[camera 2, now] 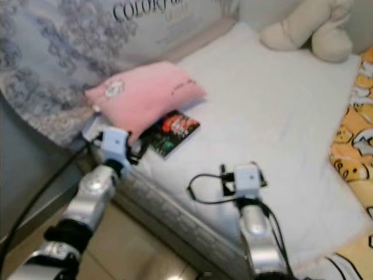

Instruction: Clean up the room

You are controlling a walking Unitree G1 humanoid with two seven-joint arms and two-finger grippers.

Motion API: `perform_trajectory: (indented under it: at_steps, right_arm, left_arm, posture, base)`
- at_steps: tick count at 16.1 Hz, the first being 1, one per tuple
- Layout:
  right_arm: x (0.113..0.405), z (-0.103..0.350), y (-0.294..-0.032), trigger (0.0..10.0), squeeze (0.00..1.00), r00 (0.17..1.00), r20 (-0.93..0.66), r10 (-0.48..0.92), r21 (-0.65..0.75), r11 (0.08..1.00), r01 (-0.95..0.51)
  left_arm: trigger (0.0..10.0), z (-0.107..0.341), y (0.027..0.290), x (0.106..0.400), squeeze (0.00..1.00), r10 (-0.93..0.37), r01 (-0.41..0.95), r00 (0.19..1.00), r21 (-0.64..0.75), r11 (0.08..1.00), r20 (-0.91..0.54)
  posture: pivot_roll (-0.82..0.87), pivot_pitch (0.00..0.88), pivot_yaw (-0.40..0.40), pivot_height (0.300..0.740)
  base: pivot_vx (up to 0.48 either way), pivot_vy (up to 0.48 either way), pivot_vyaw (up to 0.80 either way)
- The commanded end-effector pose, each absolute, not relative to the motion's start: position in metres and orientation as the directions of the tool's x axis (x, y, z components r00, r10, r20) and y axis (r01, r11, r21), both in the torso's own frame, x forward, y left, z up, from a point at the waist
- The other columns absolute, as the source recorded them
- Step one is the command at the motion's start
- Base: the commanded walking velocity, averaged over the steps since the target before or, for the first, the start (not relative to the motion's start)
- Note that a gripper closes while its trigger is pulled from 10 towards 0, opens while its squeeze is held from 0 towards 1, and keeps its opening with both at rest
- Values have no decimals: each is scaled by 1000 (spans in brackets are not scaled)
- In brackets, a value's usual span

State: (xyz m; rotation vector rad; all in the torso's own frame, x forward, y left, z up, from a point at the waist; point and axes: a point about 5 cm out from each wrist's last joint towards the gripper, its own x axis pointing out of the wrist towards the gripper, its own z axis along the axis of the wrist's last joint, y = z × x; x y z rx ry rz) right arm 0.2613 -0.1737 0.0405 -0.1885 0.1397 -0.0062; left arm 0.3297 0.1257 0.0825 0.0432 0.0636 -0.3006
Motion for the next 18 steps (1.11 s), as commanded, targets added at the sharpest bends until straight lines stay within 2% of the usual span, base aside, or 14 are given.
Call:
perform_trajectory:
  at_steps: [1,7,15,17,18]
  right_arm:
    - [265,44,-175,10000,0,991,-131,-11,-202,979,-16]
    - [263,40,-177,10000,0,990,-137,-29,-169,986,5]
    - [257,39,-181,10000,0,990,-136,-36,-139,990,17]
    - [256,39,-182,10000,0,991,-129,-45,-133,991,28]
    - [255,41,-182,10000,0,992,-112,-50,-115,993,37]
  left_arm:
    - [10000,81,124,329,0,-305,307,950,34,951,-71]
    - [10000,73,130,325,0,-312,317,946,47,947,-92]
    - [10000,73,112,318,0,-460,462,886,19,887,-66]
    - [10000,70,113,316,0,-423,427,903,35,904,-75]
    - [10000,71,119,318,0,-364,367,930,46,929,-60]
  posture:
    - [-28,0,34,740]
    - [-28,0,40,740]
    - [-41,0,43,740]
    - [-45,0,44,740]
    - [-47,0,45,740]
  base:
    - [0,0,0]
    - [0,0,-746]
    - [0,476,-709]
    - [0,0,-700]
    - [0,0,-700]
